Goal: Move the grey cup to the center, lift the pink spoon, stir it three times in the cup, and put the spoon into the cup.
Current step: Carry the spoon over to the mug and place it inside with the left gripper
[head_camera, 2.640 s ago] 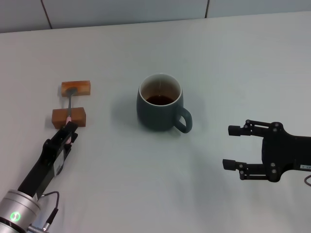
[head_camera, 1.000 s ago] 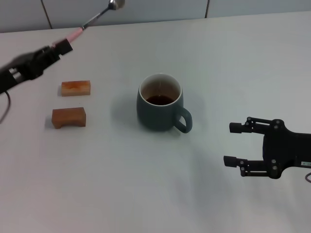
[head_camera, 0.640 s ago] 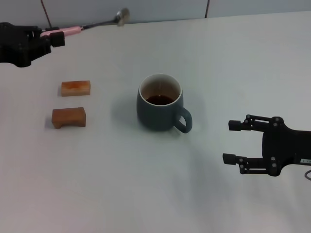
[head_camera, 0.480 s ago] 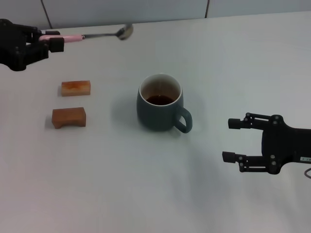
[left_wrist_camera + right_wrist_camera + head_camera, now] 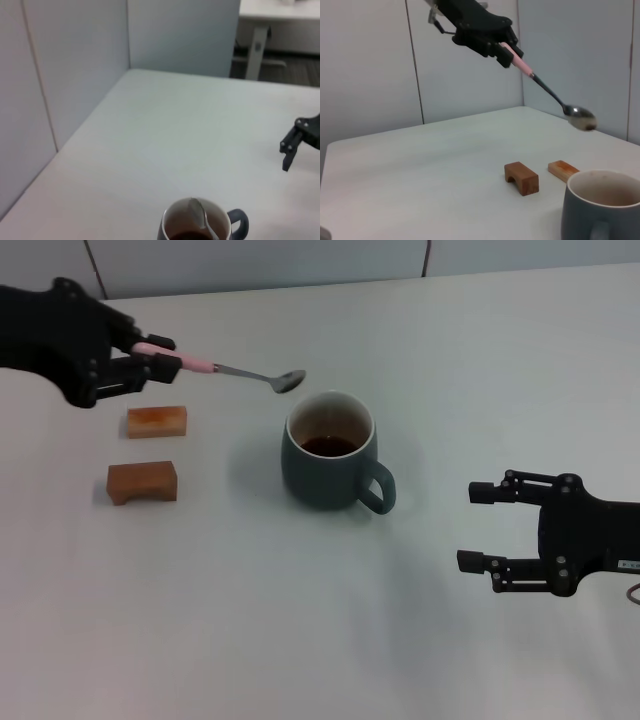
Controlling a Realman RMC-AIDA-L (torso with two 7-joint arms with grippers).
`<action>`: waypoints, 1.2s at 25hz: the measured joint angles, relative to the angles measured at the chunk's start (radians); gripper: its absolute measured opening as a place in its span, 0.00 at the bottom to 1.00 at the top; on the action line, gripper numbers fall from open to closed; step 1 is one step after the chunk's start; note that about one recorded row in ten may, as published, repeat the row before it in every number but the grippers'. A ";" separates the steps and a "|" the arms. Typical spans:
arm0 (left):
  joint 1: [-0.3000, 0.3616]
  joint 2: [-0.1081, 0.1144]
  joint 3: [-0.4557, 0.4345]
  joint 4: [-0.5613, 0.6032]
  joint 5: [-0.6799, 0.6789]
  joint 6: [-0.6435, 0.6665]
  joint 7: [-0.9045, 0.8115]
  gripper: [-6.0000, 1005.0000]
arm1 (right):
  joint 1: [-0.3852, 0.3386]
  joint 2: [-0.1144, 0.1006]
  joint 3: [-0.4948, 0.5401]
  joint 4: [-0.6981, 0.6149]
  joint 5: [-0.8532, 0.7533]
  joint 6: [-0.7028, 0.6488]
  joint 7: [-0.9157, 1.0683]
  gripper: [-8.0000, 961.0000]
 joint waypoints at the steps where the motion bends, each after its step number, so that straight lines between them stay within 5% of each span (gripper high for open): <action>1: 0.000 0.000 0.000 0.000 0.000 0.000 0.000 0.17 | 0.000 0.000 0.000 0.000 -0.001 0.000 0.000 0.82; 7: -0.094 -0.031 0.036 0.003 0.099 0.003 -0.001 0.17 | -0.003 0.000 -0.002 0.000 -0.001 -0.004 0.001 0.82; 16: -0.170 -0.032 0.090 0.014 0.171 0.007 -0.008 0.18 | -0.002 0.000 -0.002 0.000 -0.004 -0.008 0.003 0.82; 30: -0.204 -0.034 0.180 0.025 0.251 0.006 0.020 0.18 | -0.001 -0.001 -0.003 -0.001 -0.004 -0.009 0.003 0.82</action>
